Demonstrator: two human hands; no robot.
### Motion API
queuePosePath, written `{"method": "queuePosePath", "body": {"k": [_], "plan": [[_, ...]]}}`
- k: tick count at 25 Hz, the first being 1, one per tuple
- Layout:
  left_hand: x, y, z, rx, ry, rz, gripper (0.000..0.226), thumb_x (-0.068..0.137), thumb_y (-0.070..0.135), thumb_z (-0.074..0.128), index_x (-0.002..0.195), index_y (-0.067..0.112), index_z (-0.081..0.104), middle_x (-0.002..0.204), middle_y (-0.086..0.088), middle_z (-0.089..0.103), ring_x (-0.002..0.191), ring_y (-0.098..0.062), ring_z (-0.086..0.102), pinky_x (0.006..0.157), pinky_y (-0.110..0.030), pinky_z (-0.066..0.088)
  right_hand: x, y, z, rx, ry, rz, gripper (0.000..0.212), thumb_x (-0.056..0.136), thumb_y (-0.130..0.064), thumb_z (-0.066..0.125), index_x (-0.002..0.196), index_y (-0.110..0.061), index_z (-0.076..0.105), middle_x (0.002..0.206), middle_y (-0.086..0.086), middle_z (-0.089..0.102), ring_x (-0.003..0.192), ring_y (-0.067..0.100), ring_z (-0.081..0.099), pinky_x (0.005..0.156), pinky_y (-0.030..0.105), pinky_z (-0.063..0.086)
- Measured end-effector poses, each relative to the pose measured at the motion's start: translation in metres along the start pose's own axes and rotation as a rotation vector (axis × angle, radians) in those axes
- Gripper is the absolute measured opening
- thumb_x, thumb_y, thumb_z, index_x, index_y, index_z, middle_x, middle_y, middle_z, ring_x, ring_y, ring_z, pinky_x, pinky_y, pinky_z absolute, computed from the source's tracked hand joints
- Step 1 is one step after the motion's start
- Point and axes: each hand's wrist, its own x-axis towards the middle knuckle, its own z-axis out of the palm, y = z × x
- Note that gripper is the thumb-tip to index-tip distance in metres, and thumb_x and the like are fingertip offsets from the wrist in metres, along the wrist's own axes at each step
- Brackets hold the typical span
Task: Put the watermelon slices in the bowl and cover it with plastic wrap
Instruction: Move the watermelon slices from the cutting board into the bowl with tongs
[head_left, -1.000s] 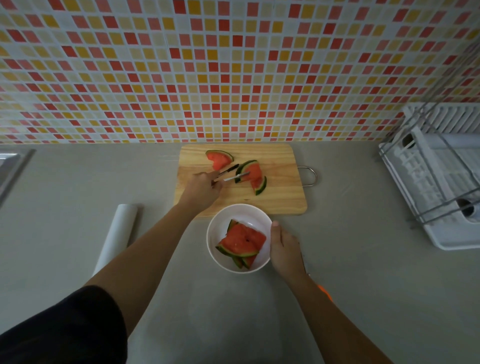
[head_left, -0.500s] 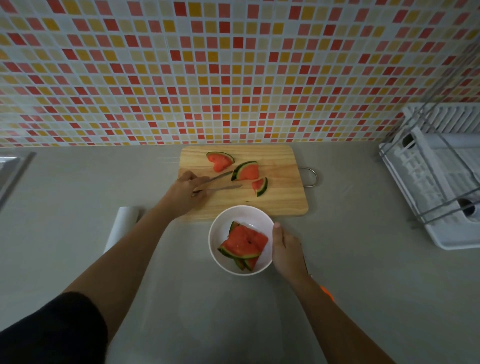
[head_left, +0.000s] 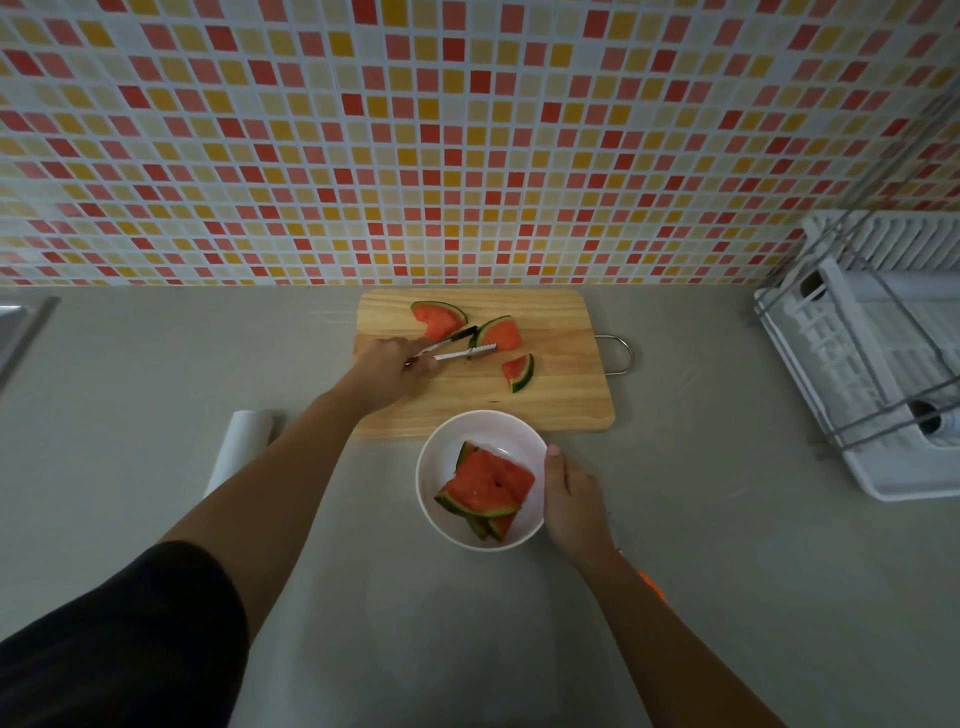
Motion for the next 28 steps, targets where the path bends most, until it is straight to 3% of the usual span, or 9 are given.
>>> {"method": "queuePosePath", "body": {"k": [4,8,12,14,17,19,21,25,28], "plan": [[0.001,0.002,-0.002,-0.262,-0.025,-0.148,0.033,0.094,0.034,0.054,0.120,0.017,0.066,0.099,-0.006,0.067,0.090,-0.023,0.057,0.082,-0.034,0.045,0.001,-0.001,0.000,0.002,-0.009,0.007,0.051,0.093,-0.051,0.024,0.062,-0.024,0.055,0.067,-0.003,0.062,0.068,0.014,0.061,0.063,0.030,0.044],[-0.016,-0.001,-0.008,-0.851,-0.138,-0.338,0.024,0.093,0.022,0.058,0.070,0.019,0.067,0.063,0.004,0.046,0.059,-0.013,0.036,0.052,-0.021,0.032,0.001,-0.001,-0.001,0.002,-0.008,0.013,0.049,0.093,-0.050,0.025,0.064,-0.024,0.055,0.069,-0.002,0.062,0.071,0.018,0.061,0.066,0.032,0.045],[-0.049,-0.001,-0.010,-1.100,-0.217,-0.365,0.019,0.094,0.013,0.054,0.076,0.010,0.058,0.065,0.001,0.039,0.053,-0.008,0.029,0.043,-0.015,0.026,0.000,-0.005,-0.003,-0.015,-0.008,0.011,0.051,0.094,-0.047,0.024,0.066,-0.018,0.055,0.068,0.002,0.060,0.074,0.026,0.059,0.069,0.036,0.044],[-0.073,-0.001,-0.017,-1.013,-0.227,-0.274,0.019,0.092,0.023,0.057,0.080,0.010,0.064,0.066,0.000,0.039,0.051,-0.008,0.030,0.044,-0.014,0.027,-0.001,-0.007,-0.004,-0.015,-0.015,0.015,0.053,0.096,-0.046,0.024,0.069,-0.013,0.057,0.072,0.007,0.062,0.077,0.030,0.059,0.071,0.038,0.046],[-0.114,0.000,-0.033,-0.502,-0.204,-0.021,0.023,0.087,0.036,0.060,0.103,0.025,0.073,0.062,0.015,0.052,0.055,-0.003,0.044,0.054,-0.012,0.034,-0.002,-0.010,-0.005,-0.005,-0.022,0.041,0.058,0.095,-0.047,0.022,0.075,-0.009,0.061,0.080,0.013,0.066,0.083,0.032,0.060,0.077,0.040,0.047],[-0.133,0.007,-0.036,-0.161,-0.118,0.221,0.027,0.091,0.028,0.060,0.115,0.022,0.068,0.073,0.020,0.062,0.065,0.002,0.053,0.063,-0.013,0.037,-0.003,-0.010,-0.005,0.001,-0.024,0.063,0.060,0.094,-0.049,0.021,0.082,-0.010,0.064,0.089,0.015,0.067,0.088,0.032,0.060,0.078,0.039,0.046],[-0.141,0.022,-0.031,0.051,-0.081,0.405,0.031,0.091,0.021,0.059,0.120,0.011,0.063,0.084,0.003,0.066,0.076,-0.007,0.059,0.070,-0.017,0.039,-0.003,-0.012,-0.006,-0.005,-0.018,0.068,0.059,0.094,-0.050,0.020,0.085,-0.012,0.064,0.094,0.016,0.068,0.091,0.033,0.060,0.076,0.036,0.042],[-0.133,0.064,-0.007,0.337,-0.091,0.308,0.046,0.098,0.032,0.044,0.138,0.010,0.044,0.116,-0.012,0.058,0.101,-0.030,0.059,0.085,-0.034,0.044,-0.003,-0.012,-0.006,0.003,-0.019,0.026,0.057,0.096,-0.047,0.021,0.082,-0.011,0.064,0.090,0.016,0.068,0.089,0.033,0.061,0.073,0.034,0.042],[-0.134,0.069,-0.025,0.290,-0.130,0.377,0.042,0.095,0.032,0.050,0.132,0.011,0.052,0.105,-0.012,0.062,0.093,-0.029,0.061,0.081,-0.035,0.046,-0.002,-0.012,-0.006,0.010,-0.024,0.015,0.058,0.097,-0.045,0.022,0.086,-0.009,0.066,0.092,0.016,0.069,0.090,0.033,0.061,0.079,0.039,0.047]]}}
